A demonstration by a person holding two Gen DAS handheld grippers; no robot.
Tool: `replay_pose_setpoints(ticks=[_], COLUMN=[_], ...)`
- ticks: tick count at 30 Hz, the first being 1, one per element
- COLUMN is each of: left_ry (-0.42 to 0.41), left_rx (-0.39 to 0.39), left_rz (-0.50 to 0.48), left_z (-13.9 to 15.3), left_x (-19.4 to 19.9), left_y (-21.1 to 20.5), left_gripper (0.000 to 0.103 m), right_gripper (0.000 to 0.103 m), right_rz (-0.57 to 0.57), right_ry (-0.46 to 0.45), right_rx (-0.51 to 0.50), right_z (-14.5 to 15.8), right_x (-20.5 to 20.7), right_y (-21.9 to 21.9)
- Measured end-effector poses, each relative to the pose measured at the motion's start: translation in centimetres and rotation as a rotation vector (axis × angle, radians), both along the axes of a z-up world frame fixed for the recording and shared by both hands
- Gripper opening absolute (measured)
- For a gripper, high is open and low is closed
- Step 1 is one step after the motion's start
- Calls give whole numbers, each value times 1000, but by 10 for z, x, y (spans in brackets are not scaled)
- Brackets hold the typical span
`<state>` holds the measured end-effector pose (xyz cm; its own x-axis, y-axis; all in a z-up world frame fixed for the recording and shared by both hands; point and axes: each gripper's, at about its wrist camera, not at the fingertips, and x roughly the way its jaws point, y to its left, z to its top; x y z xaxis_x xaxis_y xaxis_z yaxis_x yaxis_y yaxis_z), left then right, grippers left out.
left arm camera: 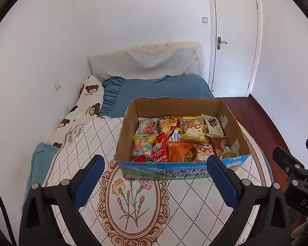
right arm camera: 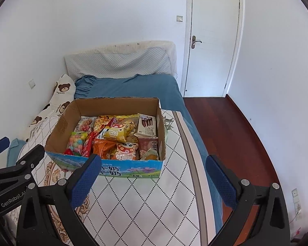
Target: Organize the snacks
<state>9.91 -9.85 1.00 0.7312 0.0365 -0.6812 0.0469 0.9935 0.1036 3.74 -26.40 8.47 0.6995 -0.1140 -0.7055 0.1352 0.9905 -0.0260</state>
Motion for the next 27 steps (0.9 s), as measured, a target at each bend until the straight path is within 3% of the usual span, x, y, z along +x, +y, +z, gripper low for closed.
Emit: replay_pose_setpoints(ticks=[27], left_ry=[-22], left_rx=[-2], left_rz=[0], left_z=[7], left_x=[-5], left_y=[-1], left_gripper=[102], right_gripper=[103], right_rz=[-8], right_ry=[0], right_rx=[18], right_z=[2], right_x=[-2], right_y=[-7])
